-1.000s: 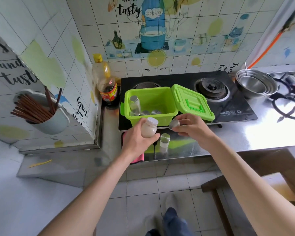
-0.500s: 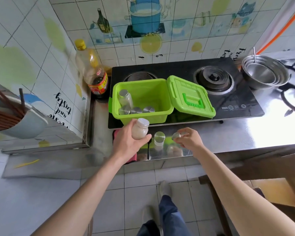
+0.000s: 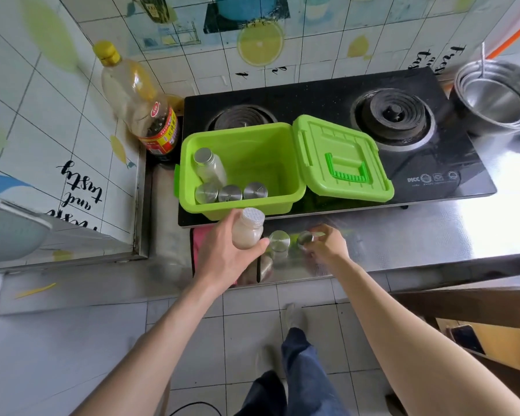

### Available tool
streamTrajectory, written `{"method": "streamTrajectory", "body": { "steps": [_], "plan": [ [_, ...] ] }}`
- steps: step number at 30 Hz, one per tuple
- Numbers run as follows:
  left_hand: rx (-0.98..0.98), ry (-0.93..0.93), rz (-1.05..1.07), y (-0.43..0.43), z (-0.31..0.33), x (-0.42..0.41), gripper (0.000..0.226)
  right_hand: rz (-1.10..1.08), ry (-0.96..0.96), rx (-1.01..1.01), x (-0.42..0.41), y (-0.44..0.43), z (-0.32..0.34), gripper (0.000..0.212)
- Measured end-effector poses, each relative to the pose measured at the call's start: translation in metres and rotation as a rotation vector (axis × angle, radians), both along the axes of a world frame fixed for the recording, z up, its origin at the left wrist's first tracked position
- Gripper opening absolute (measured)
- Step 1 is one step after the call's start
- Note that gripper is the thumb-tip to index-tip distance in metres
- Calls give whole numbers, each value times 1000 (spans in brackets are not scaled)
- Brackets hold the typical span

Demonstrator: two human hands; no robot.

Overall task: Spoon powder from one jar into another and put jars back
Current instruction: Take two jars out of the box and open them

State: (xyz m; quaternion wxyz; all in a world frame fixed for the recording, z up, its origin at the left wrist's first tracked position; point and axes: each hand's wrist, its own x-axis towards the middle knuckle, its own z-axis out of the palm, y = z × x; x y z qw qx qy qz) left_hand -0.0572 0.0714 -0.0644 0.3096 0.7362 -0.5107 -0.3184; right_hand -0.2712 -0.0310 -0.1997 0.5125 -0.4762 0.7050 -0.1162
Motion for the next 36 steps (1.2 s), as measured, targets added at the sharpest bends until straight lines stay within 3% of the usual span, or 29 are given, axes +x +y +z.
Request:
{"method": "streamTrajectory", "body": {
  "steps": [8, 12, 20, 26, 32, 36],
  "plan": [
    [1, -9, -7, 4, 1, 3, 41, 2, 18, -3, -2, -6, -3, 40],
    [-18, -18, -11, 8, 7, 5, 44, 64, 101, -52, -7, 2, 17, 26],
    [-71, -14, -31, 19, 15, 6, 51, 439, -36, -433, 17, 22, 122, 3],
    [-126, -78, -65, 24, 18, 5, 47, 613, -119, -611, 35, 43, 202, 24],
    [-183, -120, -98, 31, 27, 4, 46, 749, 75, -700, 48, 65, 229, 33],
    [-154, -247, -147, 35, 34, 6, 45, 811, 210, -782, 52, 73, 241, 37]
  ]
}}
